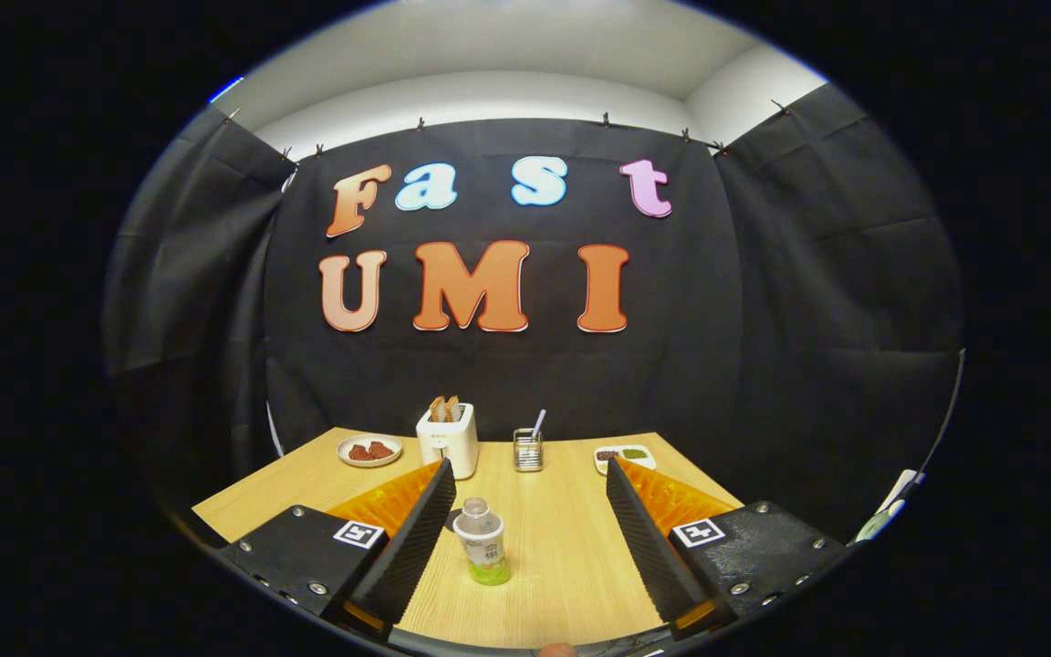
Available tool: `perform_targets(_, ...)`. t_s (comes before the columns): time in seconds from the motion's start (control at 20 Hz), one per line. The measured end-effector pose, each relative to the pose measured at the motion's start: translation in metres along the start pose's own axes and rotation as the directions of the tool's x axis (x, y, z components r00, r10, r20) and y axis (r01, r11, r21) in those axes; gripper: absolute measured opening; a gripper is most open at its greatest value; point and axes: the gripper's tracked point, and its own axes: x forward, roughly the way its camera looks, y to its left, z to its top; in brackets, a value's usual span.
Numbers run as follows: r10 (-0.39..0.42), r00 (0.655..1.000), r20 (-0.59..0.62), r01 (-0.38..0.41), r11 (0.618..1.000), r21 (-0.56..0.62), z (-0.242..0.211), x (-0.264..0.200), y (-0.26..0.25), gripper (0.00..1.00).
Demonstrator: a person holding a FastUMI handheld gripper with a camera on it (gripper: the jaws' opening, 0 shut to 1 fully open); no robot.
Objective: Take the bottle from table, then pour the juice into the cup, finally place the bottle on the coaster
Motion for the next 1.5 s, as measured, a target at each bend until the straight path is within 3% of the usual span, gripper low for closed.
perform_targets(0.3, 0.052, 0.992, -0.113, -0.048, 0.998, 0.040, -0.086, 0.031, 0.031, 0.99)
perform_targets(0.65, 0.050, 0.980, -0.194, -0.041, 0.998, 0.050, -0.159, 0.066, 0.048, 0.99)
perform_targets(0.85, 0.018, 0.975, -0.222, -0.012, 1.000, 0.027, -0.186, 0.089, 0.043, 0.99)
perform_targets(1.5, 0.038, 0.950, -0.311, -0.021, 0.998, 0.058, -0.230, 0.137, 0.061, 0.96)
